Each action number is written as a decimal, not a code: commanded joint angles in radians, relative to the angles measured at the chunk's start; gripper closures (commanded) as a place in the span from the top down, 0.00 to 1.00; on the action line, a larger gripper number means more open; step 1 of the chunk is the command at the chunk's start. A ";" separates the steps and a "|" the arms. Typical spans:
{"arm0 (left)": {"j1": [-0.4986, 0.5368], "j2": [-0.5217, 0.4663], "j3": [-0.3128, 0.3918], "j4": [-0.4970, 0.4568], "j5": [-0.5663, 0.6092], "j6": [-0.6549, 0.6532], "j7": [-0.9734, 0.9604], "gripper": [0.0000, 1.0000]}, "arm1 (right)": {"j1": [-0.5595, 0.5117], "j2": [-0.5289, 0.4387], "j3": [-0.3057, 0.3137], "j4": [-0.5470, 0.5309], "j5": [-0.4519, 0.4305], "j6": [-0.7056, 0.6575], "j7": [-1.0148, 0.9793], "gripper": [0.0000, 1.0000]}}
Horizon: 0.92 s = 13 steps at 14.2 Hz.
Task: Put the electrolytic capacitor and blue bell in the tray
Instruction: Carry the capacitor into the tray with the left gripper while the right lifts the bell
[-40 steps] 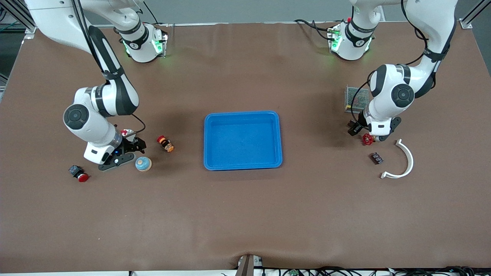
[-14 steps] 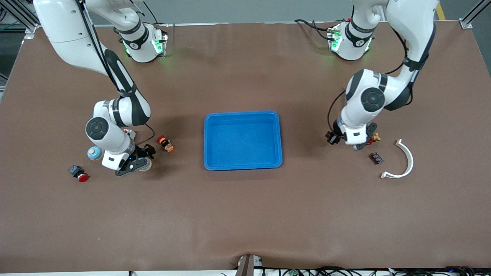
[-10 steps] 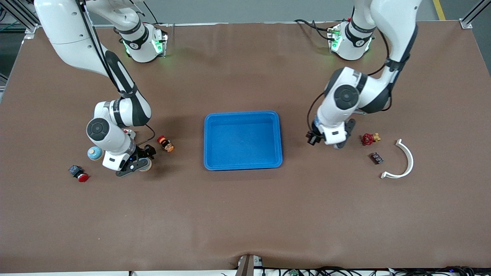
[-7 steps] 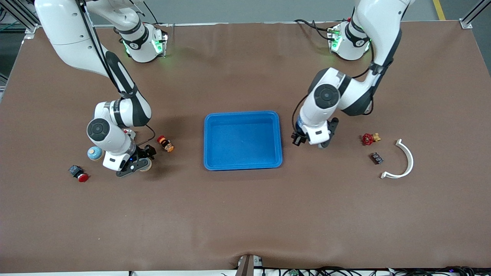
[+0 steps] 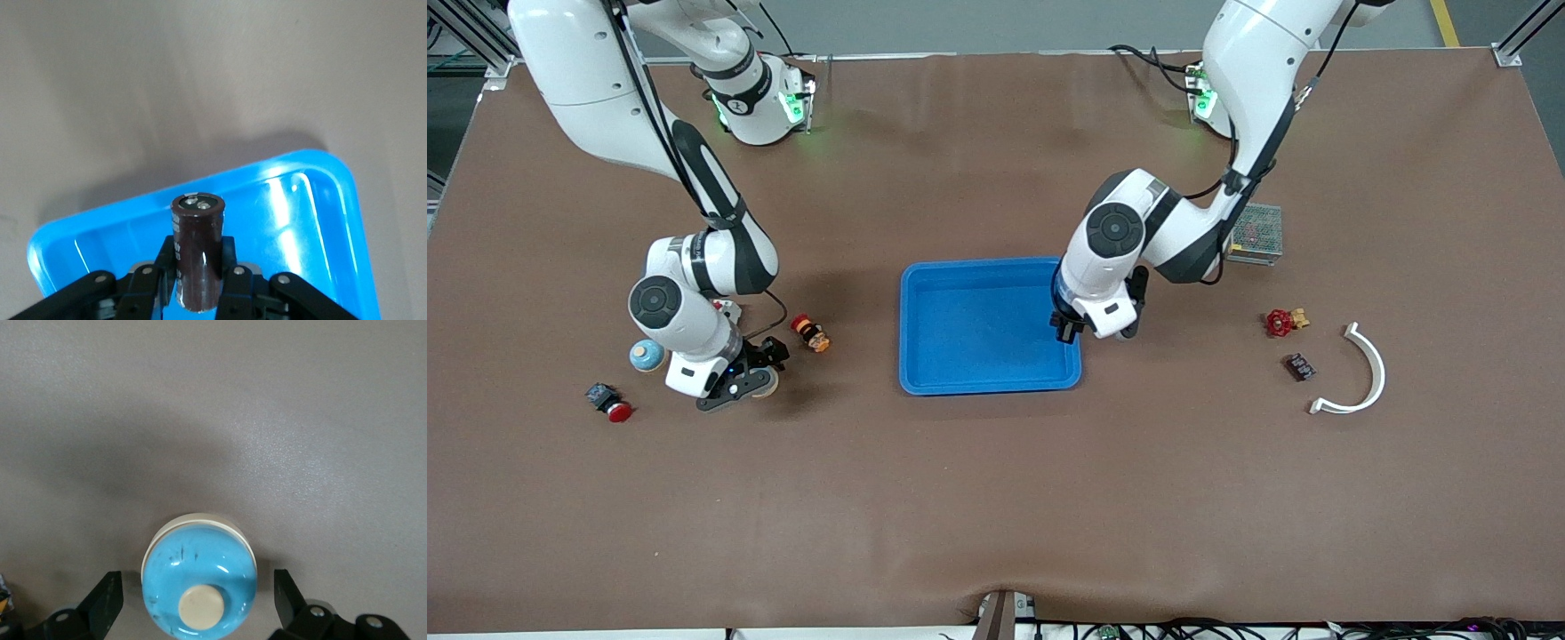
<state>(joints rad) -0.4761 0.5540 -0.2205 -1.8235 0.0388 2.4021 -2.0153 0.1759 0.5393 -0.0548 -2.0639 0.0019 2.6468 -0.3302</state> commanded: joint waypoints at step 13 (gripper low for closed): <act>-0.107 0.106 0.007 0.038 -0.008 -0.023 -0.213 0.00 | -0.009 0.030 0.003 0.037 0.010 -0.001 -0.030 0.58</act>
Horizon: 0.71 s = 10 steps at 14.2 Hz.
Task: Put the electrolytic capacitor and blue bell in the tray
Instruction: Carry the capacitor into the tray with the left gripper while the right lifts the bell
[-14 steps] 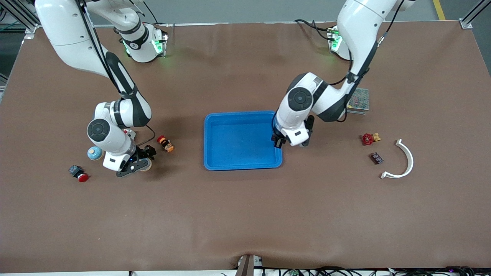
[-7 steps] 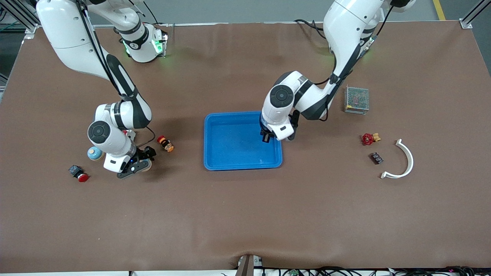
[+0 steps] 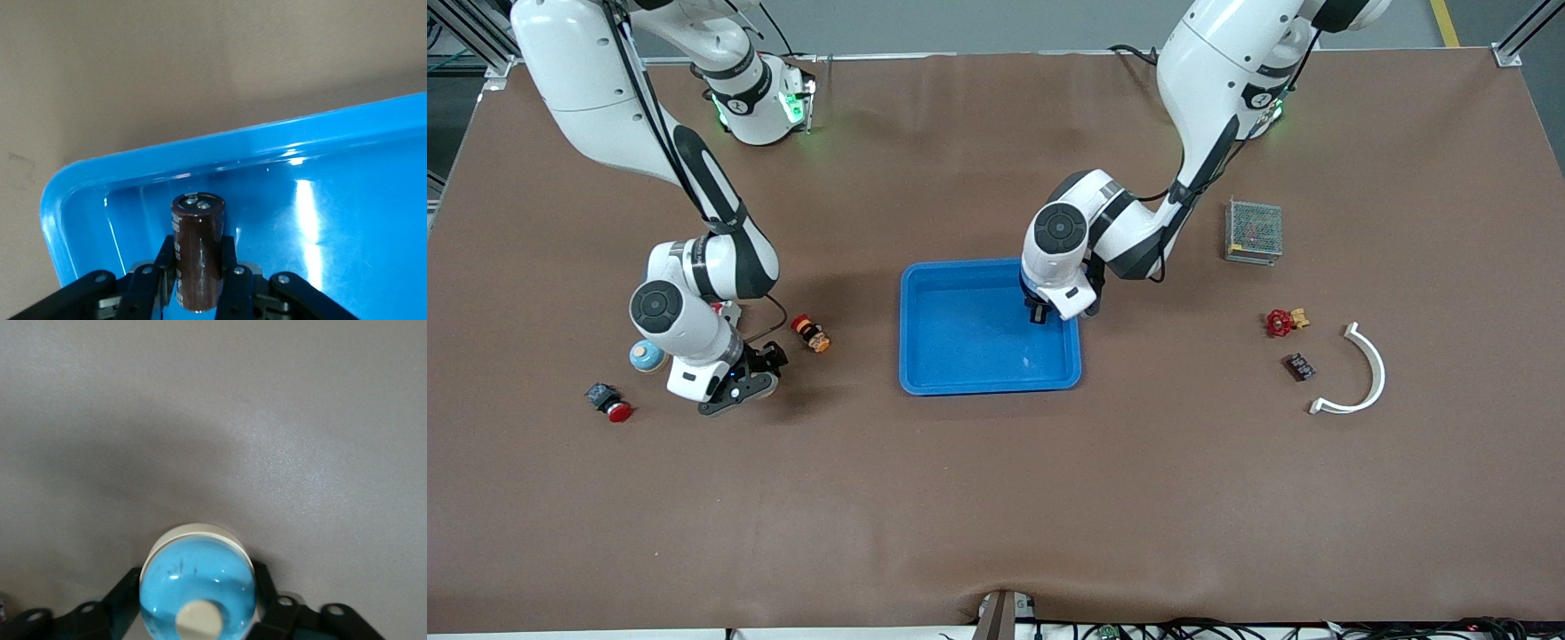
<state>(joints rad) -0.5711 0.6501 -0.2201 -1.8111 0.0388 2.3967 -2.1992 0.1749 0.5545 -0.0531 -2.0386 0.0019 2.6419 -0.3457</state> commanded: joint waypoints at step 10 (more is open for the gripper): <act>0.004 -0.012 0.019 0.076 0.018 -0.083 -0.047 1.00 | -0.005 -0.017 0.007 0.076 0.021 -0.132 -0.004 0.42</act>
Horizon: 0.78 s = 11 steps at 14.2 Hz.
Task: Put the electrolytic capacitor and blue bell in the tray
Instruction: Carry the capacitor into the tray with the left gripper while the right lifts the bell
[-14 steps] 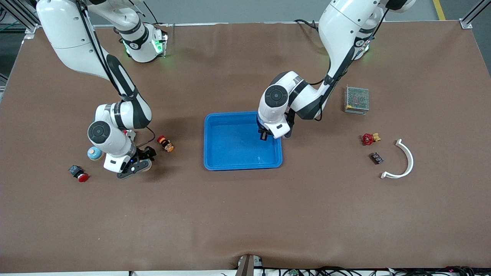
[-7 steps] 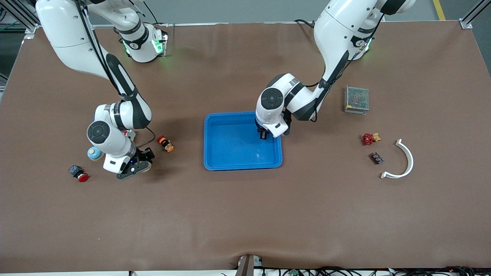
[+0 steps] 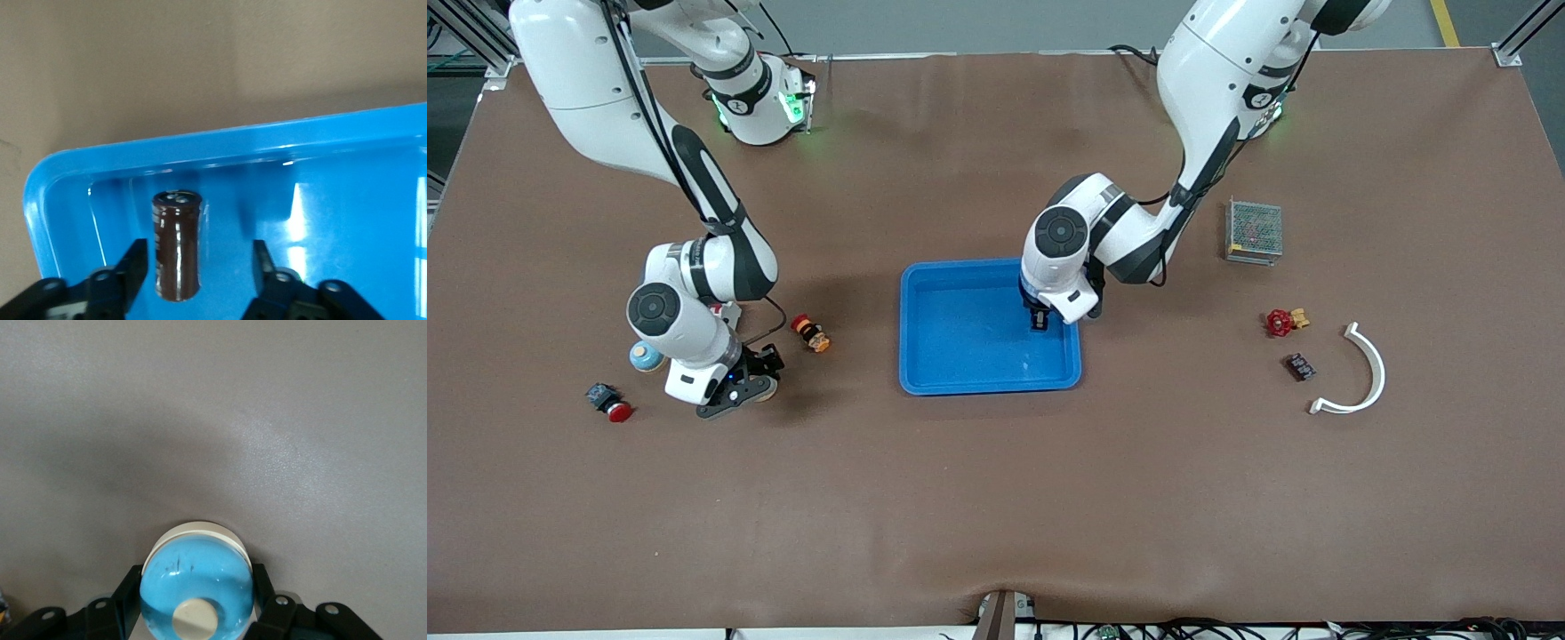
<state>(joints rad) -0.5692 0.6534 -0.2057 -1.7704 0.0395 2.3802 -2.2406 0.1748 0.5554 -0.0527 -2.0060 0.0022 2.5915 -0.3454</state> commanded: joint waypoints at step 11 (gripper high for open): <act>0.201 -0.147 0.009 0.074 0.128 -0.271 0.223 1.00 | 0.161 -0.150 0.007 0.188 0.157 -0.485 0.426 0.42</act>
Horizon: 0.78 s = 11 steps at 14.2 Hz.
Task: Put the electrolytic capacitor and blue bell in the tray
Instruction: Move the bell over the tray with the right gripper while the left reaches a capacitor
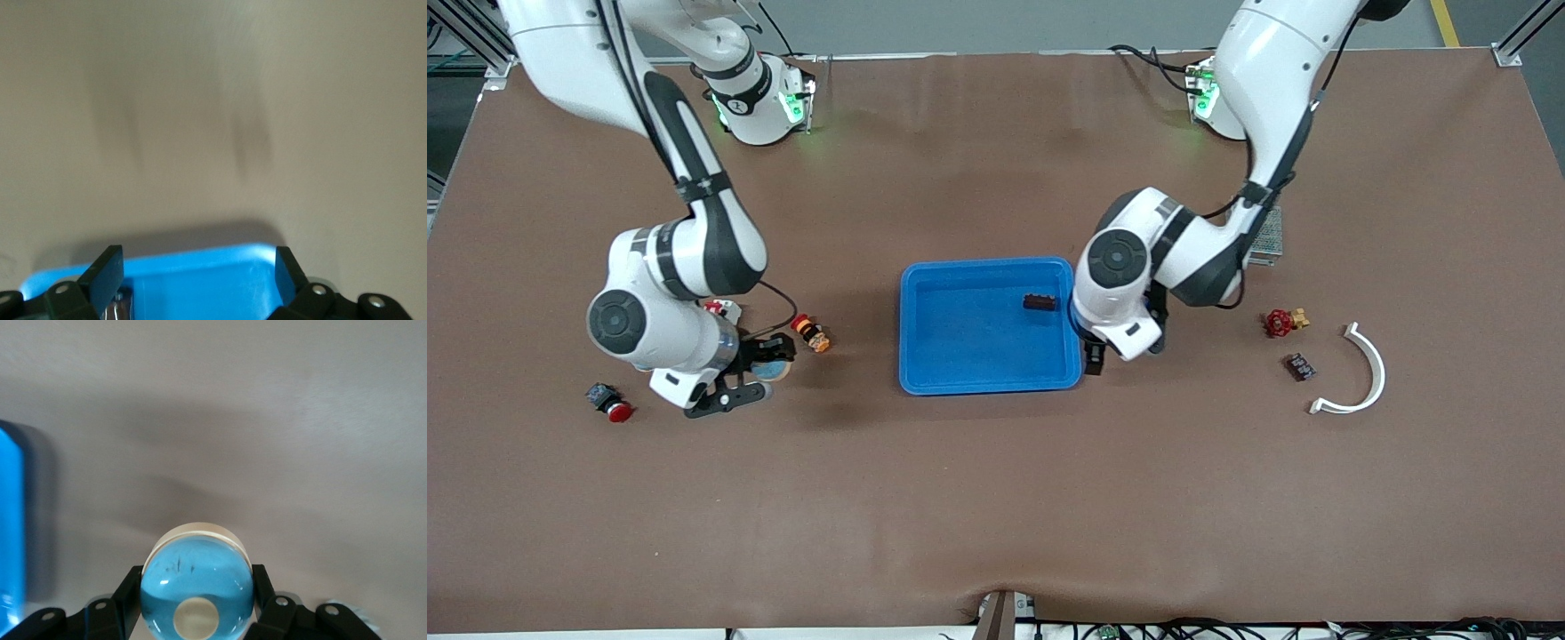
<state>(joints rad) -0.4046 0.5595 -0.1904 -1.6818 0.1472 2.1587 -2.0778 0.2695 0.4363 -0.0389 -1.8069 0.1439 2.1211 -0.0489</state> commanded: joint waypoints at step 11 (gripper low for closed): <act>0.351 -0.142 -0.014 -0.148 0.023 -0.100 0.690 1.00 | 0.323 -0.036 -0.010 -0.022 0.005 0.045 0.583 0.42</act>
<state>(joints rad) -0.0954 0.4778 -0.1917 -1.7568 0.1537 2.0563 -1.4965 0.5668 0.4151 -0.0368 -1.8082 0.1439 2.1435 0.4866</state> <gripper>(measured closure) 0.000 0.308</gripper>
